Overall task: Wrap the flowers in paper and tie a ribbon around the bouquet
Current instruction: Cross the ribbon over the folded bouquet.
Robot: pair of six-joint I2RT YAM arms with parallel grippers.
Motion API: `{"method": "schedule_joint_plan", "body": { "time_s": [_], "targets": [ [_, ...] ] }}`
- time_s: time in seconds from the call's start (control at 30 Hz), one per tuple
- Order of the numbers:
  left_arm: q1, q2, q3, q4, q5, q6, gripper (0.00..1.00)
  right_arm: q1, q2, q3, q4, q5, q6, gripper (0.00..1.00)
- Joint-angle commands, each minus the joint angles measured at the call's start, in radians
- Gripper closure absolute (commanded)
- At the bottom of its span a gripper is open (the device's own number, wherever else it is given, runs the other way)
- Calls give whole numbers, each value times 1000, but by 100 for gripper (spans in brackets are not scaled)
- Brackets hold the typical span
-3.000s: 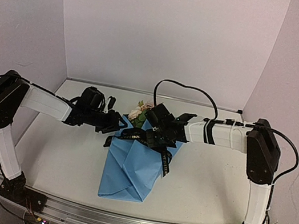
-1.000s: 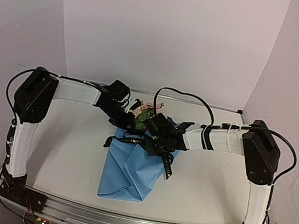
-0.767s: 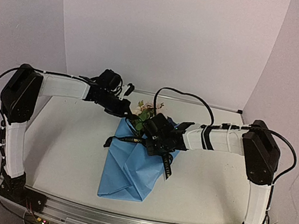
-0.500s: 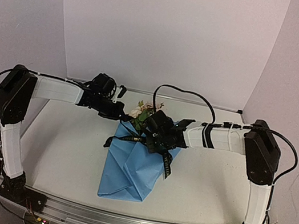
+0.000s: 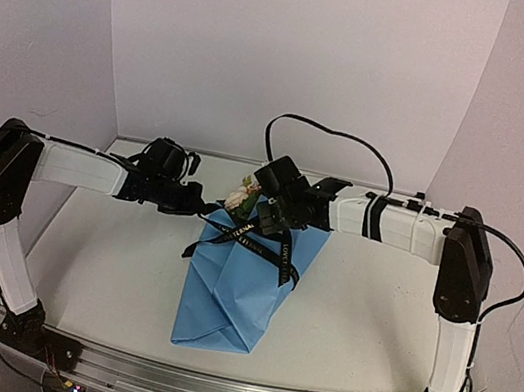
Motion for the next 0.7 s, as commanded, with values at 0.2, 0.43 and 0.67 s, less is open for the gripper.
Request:
{"method": "schedule_joint_plan", "body": {
  "time_s": [0.2,0.43,0.67],
  "targets": [
    [3,-95,-92,102,-102,-183,100,-29,30,36,-50,34,-12,97],
    [2,-91,-121,140,-90,-223,100,-29,32,11,-74,-39,14,90],
    [-1,-83,-118,153,-70,-229,100,-29,-8,-2,-91,-108,82,74]
  ]
}}
